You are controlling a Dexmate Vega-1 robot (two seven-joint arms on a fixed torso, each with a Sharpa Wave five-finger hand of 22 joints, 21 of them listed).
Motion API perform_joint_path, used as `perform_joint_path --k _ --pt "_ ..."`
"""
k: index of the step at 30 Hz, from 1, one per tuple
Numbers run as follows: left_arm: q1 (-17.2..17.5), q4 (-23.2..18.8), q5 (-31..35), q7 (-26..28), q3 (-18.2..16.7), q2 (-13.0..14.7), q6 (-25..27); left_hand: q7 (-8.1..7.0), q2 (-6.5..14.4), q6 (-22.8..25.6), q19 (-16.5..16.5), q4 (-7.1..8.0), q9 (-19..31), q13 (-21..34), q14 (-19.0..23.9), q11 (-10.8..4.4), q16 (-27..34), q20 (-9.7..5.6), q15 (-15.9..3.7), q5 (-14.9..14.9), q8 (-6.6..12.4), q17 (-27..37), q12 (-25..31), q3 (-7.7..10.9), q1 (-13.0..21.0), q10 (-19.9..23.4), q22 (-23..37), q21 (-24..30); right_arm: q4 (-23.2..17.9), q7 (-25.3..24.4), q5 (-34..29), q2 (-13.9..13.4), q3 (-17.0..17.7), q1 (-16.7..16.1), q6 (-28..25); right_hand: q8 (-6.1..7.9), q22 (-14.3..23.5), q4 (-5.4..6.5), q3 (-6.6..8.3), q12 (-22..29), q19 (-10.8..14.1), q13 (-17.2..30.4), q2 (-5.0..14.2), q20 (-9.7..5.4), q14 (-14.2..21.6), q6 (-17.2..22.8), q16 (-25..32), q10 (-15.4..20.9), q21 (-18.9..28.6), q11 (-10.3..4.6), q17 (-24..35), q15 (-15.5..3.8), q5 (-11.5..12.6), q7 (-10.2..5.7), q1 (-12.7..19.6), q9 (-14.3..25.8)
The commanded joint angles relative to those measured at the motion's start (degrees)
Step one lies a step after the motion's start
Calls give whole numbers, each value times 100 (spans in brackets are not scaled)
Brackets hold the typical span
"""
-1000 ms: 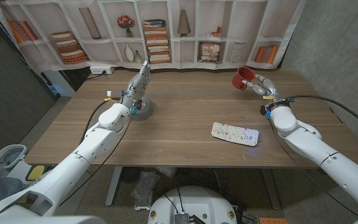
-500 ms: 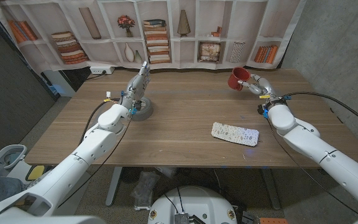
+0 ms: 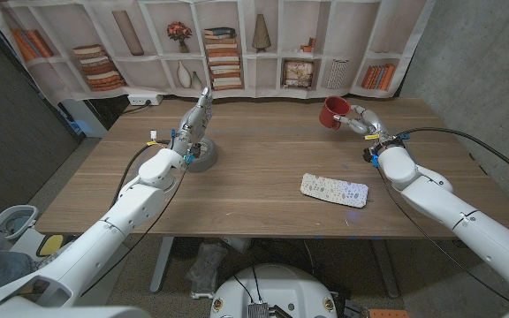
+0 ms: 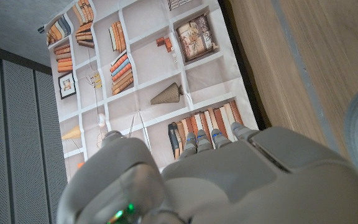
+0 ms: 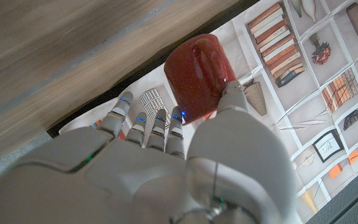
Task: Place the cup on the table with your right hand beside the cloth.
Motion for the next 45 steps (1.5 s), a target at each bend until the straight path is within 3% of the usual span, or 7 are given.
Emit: perform_joint_path --k 1,22,45 --pt "-9 113 -18 -48 10 -44 -70 10 15 4 -152 1 23 30 5 15 -14 -154 -1 -3 -16 13 -14 -63 30 16 27 41 46 122 -84 40 -138 120 -67 38 19 1 48 -1 34 1 34 32 31 906 2 32 -18 5 12 -12 -32 -842 14 11" --pt "75 162 -61 -53 -82 -27 -195 15 27 9 -153 1 23 30 11 14 -12 -154 -2 -5 -15 13 -13 -85 42 23 27 41 82 239 -282 88 -379 296 -272 4 20 1 63 -18 32 1 39 36 48 903 2 34 -21 1 13 -16 -77 -850 22 14" --pt "-203 480 -87 -275 8 -92 -174 14 41 14 -157 -2 23 30 15 15 -11 -146 0 -7 -14 13 -14 -106 60 24 27 39 57 235 -366 117 -494 316 -501 -30 20 -1 81 -30 33 2 44 30 50 908 -3 51 -21 -4 13 -21 -122 -869 34 18"
